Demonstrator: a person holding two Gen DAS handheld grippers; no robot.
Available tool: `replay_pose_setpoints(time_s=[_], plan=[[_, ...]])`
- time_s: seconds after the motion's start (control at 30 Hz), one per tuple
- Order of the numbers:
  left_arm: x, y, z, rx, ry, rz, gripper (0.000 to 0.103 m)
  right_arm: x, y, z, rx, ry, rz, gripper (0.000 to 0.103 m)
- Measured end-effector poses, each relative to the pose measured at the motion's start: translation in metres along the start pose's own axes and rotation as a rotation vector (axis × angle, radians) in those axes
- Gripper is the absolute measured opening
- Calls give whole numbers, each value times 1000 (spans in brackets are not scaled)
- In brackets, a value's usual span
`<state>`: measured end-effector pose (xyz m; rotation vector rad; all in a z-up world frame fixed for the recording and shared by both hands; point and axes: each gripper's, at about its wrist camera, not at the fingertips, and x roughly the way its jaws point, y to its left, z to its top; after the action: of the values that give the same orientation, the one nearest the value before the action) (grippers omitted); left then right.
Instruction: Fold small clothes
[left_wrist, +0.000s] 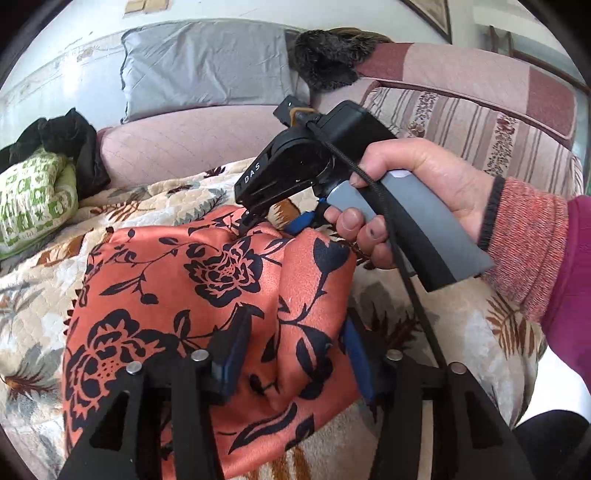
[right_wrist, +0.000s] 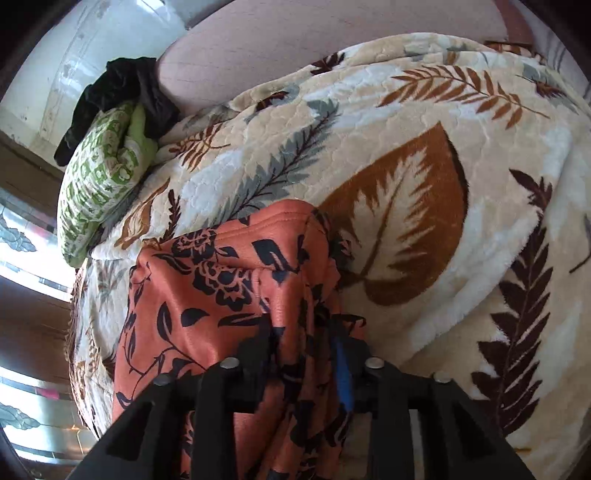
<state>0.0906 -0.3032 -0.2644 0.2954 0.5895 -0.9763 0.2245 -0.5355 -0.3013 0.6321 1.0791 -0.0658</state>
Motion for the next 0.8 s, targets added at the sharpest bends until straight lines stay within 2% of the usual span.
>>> replay_pose_setpoints(time_s=[0.03,0.07,0.13,0.2,0.27,0.33,0.4,0.5,0.6,0.67,0.73,0.77,0.8], plan=[[-9,0,0,31,-20,-17,59,-5,-4,-3,35,-6,-19,65],[-20,0,-1,59,-45,-25,59,-12,-8,-6,61,-27,-21,65],[-41,7,-1,97,-93,-18,59,-34,-6,-16,47,-88,6,65],[-58,29,2,77,-142,19,59,-61,4,-28,8,-147,29,64],[-69,63,8,-4,-171,69,59,-87,22,-42,-58,-198,48,62],[-80,99,9,-142,-182,125,59,-105,43,-56,-148,-224,60,52],[-77,137,7,-279,-180,183,59,-112,60,-67,-193,-199,97,41],[-59,166,-1,-355,-115,260,58,-103,80,-83,-216,-160,118,39],[-45,166,-7,-348,-63,245,57,-86,81,-102,-225,-112,85,38],[-31,152,-12,-259,15,278,57,-70,68,-115,-204,-62,11,37],[-7,137,-24,-151,145,319,58,-56,49,-129,-190,-6,-94,38],[-1,131,-30,-115,162,349,58,-49,39,-134,-170,20,-118,38],[-5,126,-32,-90,137,372,58,-45,31,-140,-157,38,-115,38]])
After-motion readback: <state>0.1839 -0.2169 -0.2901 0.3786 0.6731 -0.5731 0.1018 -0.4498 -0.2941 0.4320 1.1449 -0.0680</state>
